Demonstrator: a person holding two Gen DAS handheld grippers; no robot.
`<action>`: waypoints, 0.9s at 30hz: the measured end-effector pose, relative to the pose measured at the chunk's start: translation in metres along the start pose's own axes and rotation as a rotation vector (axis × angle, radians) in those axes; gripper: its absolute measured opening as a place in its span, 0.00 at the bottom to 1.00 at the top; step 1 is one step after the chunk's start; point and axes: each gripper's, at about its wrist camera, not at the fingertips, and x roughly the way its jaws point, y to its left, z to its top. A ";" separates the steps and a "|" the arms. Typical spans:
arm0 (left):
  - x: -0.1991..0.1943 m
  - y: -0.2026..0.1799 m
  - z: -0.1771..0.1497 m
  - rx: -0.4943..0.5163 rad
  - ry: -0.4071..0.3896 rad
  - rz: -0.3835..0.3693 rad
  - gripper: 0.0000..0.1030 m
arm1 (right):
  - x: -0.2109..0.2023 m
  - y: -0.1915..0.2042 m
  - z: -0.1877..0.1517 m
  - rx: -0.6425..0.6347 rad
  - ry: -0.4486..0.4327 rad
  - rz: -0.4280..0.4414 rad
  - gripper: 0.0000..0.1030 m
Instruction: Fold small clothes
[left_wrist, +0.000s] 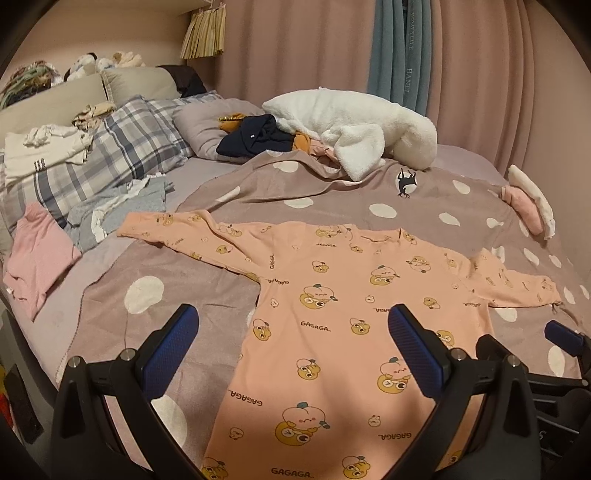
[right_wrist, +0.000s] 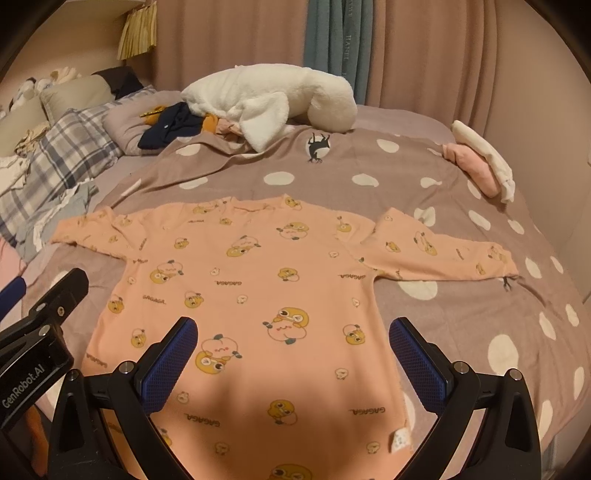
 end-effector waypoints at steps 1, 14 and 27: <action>0.000 0.002 0.001 -0.013 0.003 -0.004 0.99 | 0.000 0.000 0.000 0.001 0.000 0.000 1.00; 0.002 0.017 0.006 -0.077 0.001 0.079 1.00 | 0.000 0.001 0.001 -0.001 0.000 -0.009 1.00; -0.016 0.003 -0.004 0.021 -0.009 0.051 1.00 | -0.011 0.003 -0.006 -0.020 -0.007 -0.025 1.00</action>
